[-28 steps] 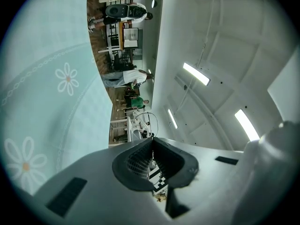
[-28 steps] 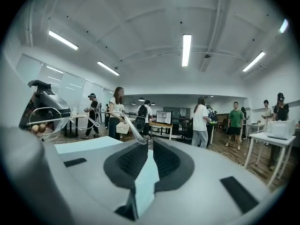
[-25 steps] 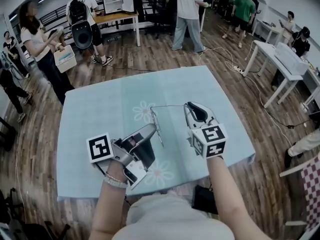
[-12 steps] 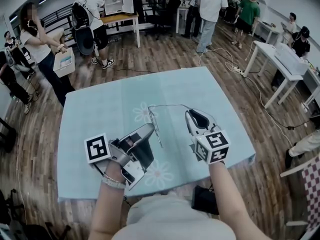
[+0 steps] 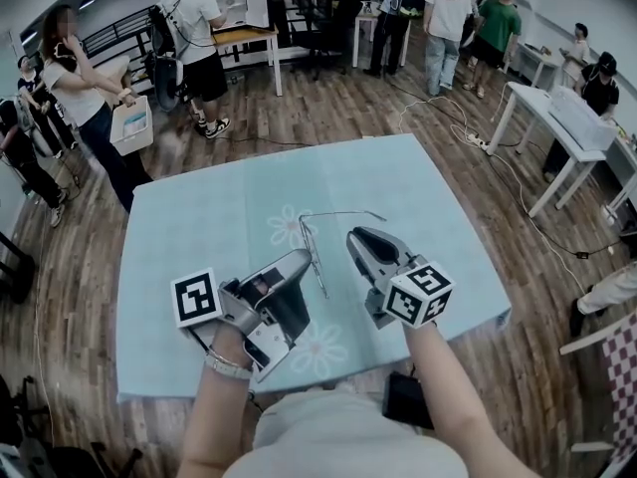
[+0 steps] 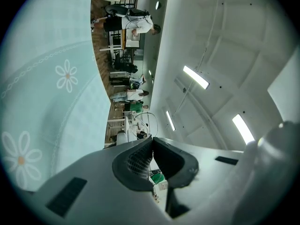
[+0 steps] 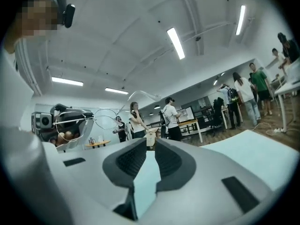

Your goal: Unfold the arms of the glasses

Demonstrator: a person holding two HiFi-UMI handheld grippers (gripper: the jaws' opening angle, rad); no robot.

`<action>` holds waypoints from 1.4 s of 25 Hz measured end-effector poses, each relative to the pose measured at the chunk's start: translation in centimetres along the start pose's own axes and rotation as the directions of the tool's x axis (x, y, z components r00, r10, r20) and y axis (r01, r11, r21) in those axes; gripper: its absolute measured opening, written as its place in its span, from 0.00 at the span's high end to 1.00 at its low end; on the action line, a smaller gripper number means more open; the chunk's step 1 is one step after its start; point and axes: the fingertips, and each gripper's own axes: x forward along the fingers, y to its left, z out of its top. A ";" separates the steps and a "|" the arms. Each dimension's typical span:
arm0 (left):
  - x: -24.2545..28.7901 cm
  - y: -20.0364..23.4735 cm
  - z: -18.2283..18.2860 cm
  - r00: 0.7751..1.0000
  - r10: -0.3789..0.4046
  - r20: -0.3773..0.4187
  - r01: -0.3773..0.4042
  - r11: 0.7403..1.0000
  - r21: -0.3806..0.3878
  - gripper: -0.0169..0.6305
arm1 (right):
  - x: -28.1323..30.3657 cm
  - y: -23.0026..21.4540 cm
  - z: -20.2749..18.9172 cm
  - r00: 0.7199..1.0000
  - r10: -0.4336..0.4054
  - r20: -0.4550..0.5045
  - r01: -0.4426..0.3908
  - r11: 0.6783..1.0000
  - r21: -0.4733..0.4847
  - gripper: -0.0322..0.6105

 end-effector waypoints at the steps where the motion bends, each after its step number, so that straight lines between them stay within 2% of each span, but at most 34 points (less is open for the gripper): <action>1: 0.0 -0.1 0.0 1.000 -0.001 -0.001 0.001 1.000 0.002 0.96 | 0.3 0.3 -0.1 1.000 0.026 0.007 -0.026 0.999 0.033 0.87; 5: -0.1 -0.3 -0.1 1.000 -0.002 -0.004 0.002 1.000 0.006 0.96 | 1.6 2.1 0.1 0.990 0.127 0.053 -0.135 0.977 0.165 0.85; 8: 0.0 -0.2 -0.4 1.000 -0.005 -0.008 0.005 1.000 0.001 0.96 | 2.5 3.4 0.5 0.971 0.218 0.101 -0.238 0.927 0.289 0.84; 10: -0.1 -0.2 -0.6 1.000 -0.006 -0.009 0.006 1.000 -0.001 0.96 | 3.1 4.4 0.6 0.949 0.288 0.130 -0.316 0.868 0.384 0.84; 12: -0.1 -0.3 -0.6 1.000 -0.007 -0.008 0.007 1.000 -0.001 0.96 | 3.6 4.9 1.0 0.921 0.348 0.176 -0.388 0.784 0.484 0.84; 14: -0.1 -0.4 -0.5 1.000 -0.007 -0.006 0.007 1.000 -0.001 0.96 | 4.0 4.7 1.3 0.901 0.368 0.229 -0.430 0.699 0.571 0.84; 15: -0.1 -0.4 -0.4 1.000 -0.006 -0.004 0.006 1.000 0.000 0.96 | 4.2 4.5 1.4 0.898 0.365 0.248 -0.437 0.668 0.602 0.84; 17: -0.1 -0.5 -0.3 1.000 -0.004 -0.001 0.004 1.000 0.001 0.96 | 4.6 4.1 1.6 0.898 0.354 0.261 -0.436 0.639 0.634 0.84; 18: -0.2 -0.5 -0.3 1.000 -0.003 0.000 0.003 1.000 0.002 0.96 | 4.7 4.0 1.7 0.901 0.349 0.257 -0.430 0.642 0.635 0.84; 19: -0.2 -0.4 -0.3 1.000 -0.001 0.002 0.001 1.000 0.003 0.96 | 4.8 3.9 1.7 0.907 0.340 0.248 -0.418 0.662 0.622 0.84; 20: -0.2 -0.4 -0.3 1.000 0.001 0.004 -0.001 1.000 0.004 0.96 | 4.8 3.8 1.8 0.917 0.325 0.229 -0.397 0.704 0.589 0.84; 21: -0.2 -0.3 -0.3 1.000 0.003 0.006 -0.003 1.000 0.005 0.96 | 4.8 3.6 1.7 0.931 0.305 0.199 -0.364 0.767 0.529 0.84; 23: -0.3 -0.1 -0.3 1.000 0.005 0.008 -0.005 1.000 0.003 0.96 | 4.9 3.5 1.2 0.959 0.256 0.120 -0.283 0.897 0.339 0.84; 24: -0.4 -0.1 -0.3 1.000 0.005 0.009 -0.005 1.000 0.001 0.96 | 4.9 3.8 1.1 0.967 0.238 0.088 -0.252 0.940 0.231 0.84; 25: -0.4 -0.1 -0.3 1.000 0.004 0.009 -0.004 1.000 -0.001 0.96 | 5.0 4.3 1.0 0.971 0.229 0.069 -0.236 0.963 0.130 0.84; 27: -0.4 0.0 -0.3 1.000 0.001 0.009 -0.001 1.000 -0.005 0.96 | 5.1 5.4 1.3 0.970 0.232 0.065 -0.231 0.973 -0.023 0.84; 30: -0.3 -0.2 -0.3 1.000 -0.003 0.007 0.003 1.000 -0.009 0.96 | 5.6 6.6 1.7 0.966 0.253 0.054 -0.241 0.956 -0.169 0.84; 32: -0.3 -0.4 -0.4 1.000 -0.005 0.006 0.005 1.000 -0.012 0.96 | 5.7 7.1 1.6 0.965 0.258 0.040 -0.242 0.941 -0.238 0.84; 35: -0.3 -0.4 -0.6 1.000 -0.003 0.003 0.003 1.000 -0.017 0.96 | 5.6 7.4 1.7 0.964 0.261 0.046 -0.237 0.928 -0.289 0.84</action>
